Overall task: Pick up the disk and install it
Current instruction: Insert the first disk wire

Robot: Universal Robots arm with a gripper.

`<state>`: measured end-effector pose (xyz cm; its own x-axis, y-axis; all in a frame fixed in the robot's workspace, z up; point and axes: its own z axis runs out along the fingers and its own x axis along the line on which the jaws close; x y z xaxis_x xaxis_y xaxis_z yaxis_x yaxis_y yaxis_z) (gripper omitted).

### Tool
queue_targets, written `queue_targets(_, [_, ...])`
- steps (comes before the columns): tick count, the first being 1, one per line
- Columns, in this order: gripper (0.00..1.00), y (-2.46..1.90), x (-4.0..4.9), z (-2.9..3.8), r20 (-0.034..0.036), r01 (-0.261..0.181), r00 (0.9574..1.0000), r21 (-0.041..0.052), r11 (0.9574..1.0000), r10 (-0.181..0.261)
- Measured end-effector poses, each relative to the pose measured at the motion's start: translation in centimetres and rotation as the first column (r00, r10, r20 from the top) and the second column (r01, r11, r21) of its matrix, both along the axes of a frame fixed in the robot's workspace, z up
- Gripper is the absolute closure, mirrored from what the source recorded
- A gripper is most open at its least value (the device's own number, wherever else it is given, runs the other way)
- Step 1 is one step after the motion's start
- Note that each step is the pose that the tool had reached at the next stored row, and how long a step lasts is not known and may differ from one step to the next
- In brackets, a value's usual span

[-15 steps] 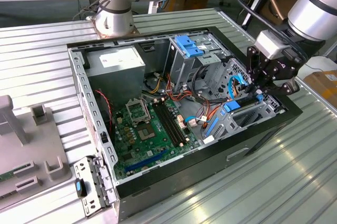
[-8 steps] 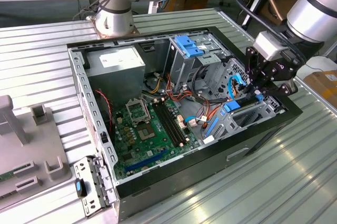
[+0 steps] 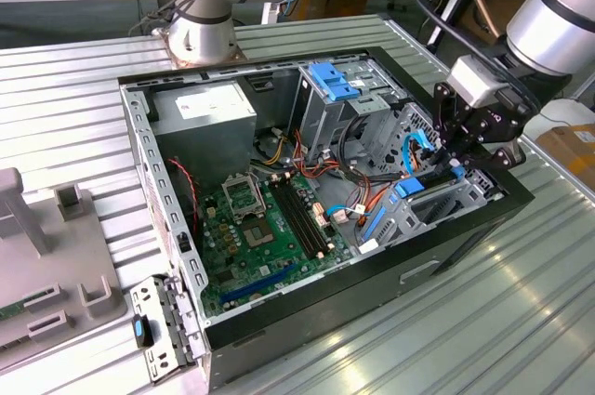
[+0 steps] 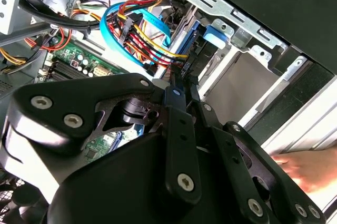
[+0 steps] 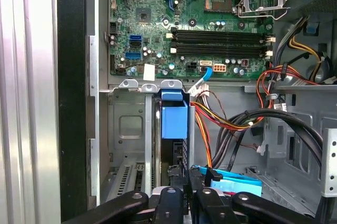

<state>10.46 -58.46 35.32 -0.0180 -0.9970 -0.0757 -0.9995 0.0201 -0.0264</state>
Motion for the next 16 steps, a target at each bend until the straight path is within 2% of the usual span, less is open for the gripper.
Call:
queue_targets(6, [0.83,0.00,0.06,-0.17,0.0000,0.002,1.0000,-0.0023,1.0000,-0.002])
queue_targets(7, [0.83,0.00,0.06,-0.19,0.0000,0.002,1.0000,-0.0044,1.0000,-0.002])
queue_targets(8, [0.83,0.01,0.09,-0.18,0.0000,0.002,1.0000,-0.0146,0.9999,-0.002])
queue_targets(16, [0.83,0.27,0.08,-0.18,0.0000,0.002,1.0000,-0.0198,0.9998,-0.002])
